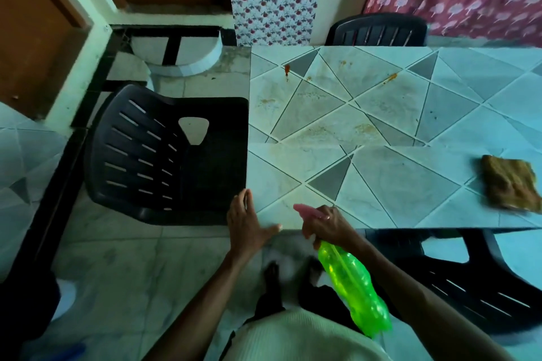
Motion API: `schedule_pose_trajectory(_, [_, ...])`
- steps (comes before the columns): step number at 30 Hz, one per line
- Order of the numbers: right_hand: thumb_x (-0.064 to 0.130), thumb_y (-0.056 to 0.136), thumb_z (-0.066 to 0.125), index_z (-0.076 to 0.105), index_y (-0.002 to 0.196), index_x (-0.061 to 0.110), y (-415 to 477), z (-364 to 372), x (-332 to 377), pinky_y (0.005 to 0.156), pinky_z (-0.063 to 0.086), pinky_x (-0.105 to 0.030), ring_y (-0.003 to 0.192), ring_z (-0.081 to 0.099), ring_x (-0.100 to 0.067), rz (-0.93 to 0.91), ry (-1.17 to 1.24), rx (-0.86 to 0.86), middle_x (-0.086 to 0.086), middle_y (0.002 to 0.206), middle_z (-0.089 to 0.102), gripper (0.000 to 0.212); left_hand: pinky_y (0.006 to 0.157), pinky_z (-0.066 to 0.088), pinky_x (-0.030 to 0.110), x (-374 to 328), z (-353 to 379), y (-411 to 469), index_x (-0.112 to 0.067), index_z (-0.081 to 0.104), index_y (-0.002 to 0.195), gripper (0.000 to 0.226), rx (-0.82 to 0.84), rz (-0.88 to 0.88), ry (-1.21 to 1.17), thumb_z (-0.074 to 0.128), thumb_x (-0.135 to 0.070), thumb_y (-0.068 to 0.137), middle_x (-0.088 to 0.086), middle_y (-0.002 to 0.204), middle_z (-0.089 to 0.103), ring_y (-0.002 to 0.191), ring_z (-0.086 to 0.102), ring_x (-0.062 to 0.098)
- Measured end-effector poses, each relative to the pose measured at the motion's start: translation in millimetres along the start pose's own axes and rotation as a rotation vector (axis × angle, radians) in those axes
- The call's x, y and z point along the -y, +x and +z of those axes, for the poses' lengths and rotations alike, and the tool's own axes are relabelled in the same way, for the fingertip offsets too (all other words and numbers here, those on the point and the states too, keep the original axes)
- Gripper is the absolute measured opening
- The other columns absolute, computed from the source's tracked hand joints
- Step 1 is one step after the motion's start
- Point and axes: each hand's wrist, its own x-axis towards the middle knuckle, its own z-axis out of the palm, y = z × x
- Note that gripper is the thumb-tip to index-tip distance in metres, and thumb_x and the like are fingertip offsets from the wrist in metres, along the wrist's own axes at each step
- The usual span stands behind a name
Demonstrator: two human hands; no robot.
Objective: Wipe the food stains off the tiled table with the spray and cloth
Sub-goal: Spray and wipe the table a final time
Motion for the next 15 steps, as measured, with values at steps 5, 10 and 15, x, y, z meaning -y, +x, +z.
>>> schedule_pose_trajectory(5, [0.028, 0.074, 0.052, 0.073, 0.114, 0.018, -18.5, -12.4, -17.3, 0.052, 0.056, -0.03, 0.05, 0.07, -0.023, 0.011, 0.043, -0.017, -0.007, 0.076, 0.072, 0.046, 0.11, 0.028, 0.054, -5.4, 5.3, -12.2, -0.006, 0.024, 0.153, 0.134, 0.003, -0.041, -0.005, 0.052, -0.089, 0.051, 0.016, 0.156, 0.026, 0.143, 0.023, 0.037])
schedule_pose_trajectory(10, [0.032, 0.069, 0.05, 0.07, 0.092, 0.04, -43.8, -52.3, -42.0, 0.067, 0.054, -0.022, 0.065, 0.072, -0.02, 0.103, 0.116, -0.125, 0.009, 0.065, 0.072, 0.032, 0.112, 0.026, 0.057, -23.6, 19.8, -10.2, -0.006, 0.026, 0.152, 0.134, -0.042, -0.036, 0.02, 0.05, -0.091, 0.051, 0.023, 0.155, 0.026, 0.144, 0.022, 0.041])
schedule_pose_trajectory(15, [0.049, 0.064, 0.054, 0.067, 0.119, 0.036, -76.8, -84.1, -88.6, 0.076, 0.054, -0.029, 0.067, 0.066, 0.0, 0.139, 0.185, -0.217, 0.021, 0.077, 0.073, 0.057, 0.113, 0.027, 0.056, -56.0, 31.0, -7.8, -0.007, 0.026, 0.152, 0.134, -0.023, 0.016, 0.057, 0.051, -0.088, 0.049, 0.02, 0.156, 0.025, 0.143, 0.023, 0.04])
